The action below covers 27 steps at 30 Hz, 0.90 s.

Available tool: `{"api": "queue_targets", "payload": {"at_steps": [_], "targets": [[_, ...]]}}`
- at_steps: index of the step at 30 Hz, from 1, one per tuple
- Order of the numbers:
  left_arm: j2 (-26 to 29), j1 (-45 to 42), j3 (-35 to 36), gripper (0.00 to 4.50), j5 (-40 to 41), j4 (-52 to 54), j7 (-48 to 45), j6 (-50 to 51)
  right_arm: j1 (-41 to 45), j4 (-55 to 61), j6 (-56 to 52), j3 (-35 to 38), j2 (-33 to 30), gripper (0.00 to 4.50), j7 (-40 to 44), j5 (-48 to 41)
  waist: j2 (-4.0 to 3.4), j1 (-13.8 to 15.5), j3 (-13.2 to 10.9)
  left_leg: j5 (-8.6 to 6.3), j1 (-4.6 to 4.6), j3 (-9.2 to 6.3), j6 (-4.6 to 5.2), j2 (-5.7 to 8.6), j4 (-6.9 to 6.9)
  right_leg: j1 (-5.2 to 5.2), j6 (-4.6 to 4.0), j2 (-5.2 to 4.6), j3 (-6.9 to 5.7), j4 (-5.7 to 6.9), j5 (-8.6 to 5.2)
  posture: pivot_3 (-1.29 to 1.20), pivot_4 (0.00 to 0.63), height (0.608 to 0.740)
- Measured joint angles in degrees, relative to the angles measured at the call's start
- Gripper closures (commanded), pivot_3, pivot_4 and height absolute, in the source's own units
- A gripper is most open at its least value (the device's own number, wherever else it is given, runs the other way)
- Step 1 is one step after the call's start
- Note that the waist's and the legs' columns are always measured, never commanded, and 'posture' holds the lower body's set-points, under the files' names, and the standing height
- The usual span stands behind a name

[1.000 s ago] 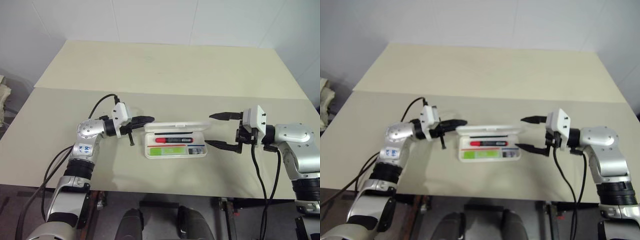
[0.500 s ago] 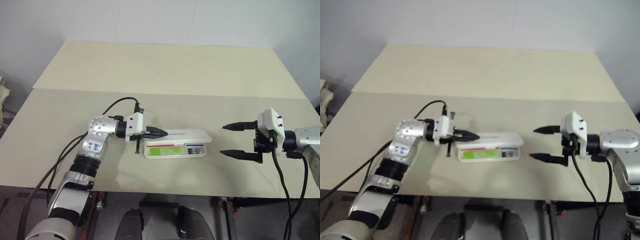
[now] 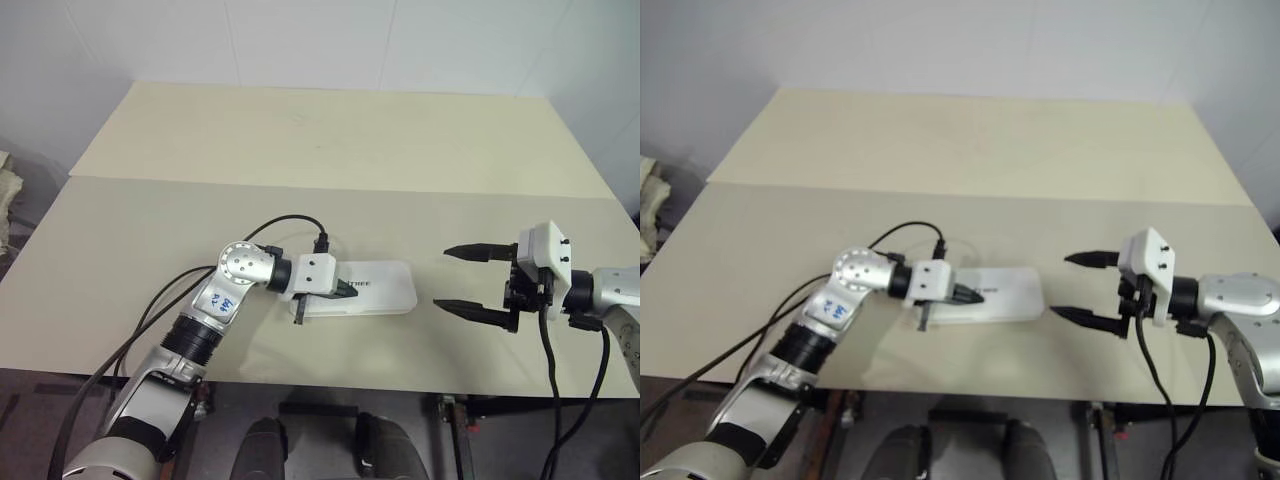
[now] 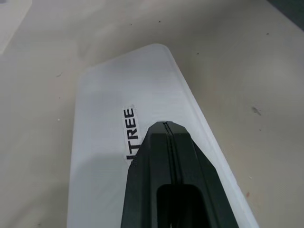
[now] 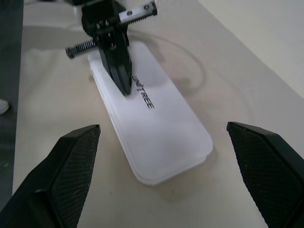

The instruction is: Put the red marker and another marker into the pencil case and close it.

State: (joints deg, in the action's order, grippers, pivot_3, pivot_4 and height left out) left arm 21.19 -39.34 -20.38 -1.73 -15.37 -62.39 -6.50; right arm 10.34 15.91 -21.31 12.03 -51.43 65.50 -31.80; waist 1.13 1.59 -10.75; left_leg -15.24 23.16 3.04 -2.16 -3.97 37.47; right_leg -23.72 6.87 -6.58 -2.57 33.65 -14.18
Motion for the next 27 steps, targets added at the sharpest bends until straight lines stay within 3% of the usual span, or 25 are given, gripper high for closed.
{"api": "queue_targets", "payload": {"at_steps": [8, 12, 17, 20, 27], "targets": [[-0.5, 1.8, 0.4, 4.49, 1.2, 3.5, 1.6, 5.4, 0.2, 1.3, -0.3, -0.5, 1.2, 0.0, -2.0, -0.9, 0.0, -0.1, 0.0, -0.01, 0.0, -0.02, 0.02, 0.0, 0.08, 0.03, 0.0, 0.0, 0.0, 0.02, 0.0, 0.0, 0.15, 0.74], [-1.2, 2.5, 5.9, 4.49, 7.8, 6.3, 2.3, 9.4, 2.3, 0.3, 0.1, -2.3, 3.0, 0.0, -2.0, -0.8, 0.0, -0.2, 0.0, -0.01, 0.02, -0.04, 0.02, 0.0, 0.07, 0.01, 0.0, 0.01, 0.0, 0.04, 0.0, 0.0, 0.15, 0.74], [2.1, 6.9, 13.7, 4.49, 18.0, 13.7, -1.0, 9.4, 4.9, -1.6, 0.3, -4.9, 4.7, 0.0, -1.4, -0.1, -0.01, -0.6, 0.0, 0.0, -0.07, -0.03, 0.01, -0.01, -0.05, 0.01, -0.02, 0.01, 0.0, 0.12, -0.01, 0.0, 0.15, 0.74], [5.1, 10.8, 16.9, 3.62, 20.2, 15.3, -1.4, 9.7, 6.9, -3.2, 1.4, -5.8, 5.7, 0.0, -0.7, 0.4, -0.01, -0.4, 0.0, 0.0, -0.07, -0.03, 0.01, -0.01, 0.0, 0.01, -0.02, 0.01, 0.0, 0.11, -0.01, 0.0, 0.15, 0.74], [11.0, 18.2, 24.2, 1.09, 25.1, 18.8, -1.3, 11.9, 8.9, -7.4, 6.2, -6.8, 7.8, 0.0, 0.6, 2.1, 0.0, -0.1, 0.0, 0.0, -0.04, -0.03, 0.01, 0.0, -0.01, 0.01, -0.02, 0.0, 0.0, 0.08, -0.01, 0.0, 0.15, 0.74]]}}
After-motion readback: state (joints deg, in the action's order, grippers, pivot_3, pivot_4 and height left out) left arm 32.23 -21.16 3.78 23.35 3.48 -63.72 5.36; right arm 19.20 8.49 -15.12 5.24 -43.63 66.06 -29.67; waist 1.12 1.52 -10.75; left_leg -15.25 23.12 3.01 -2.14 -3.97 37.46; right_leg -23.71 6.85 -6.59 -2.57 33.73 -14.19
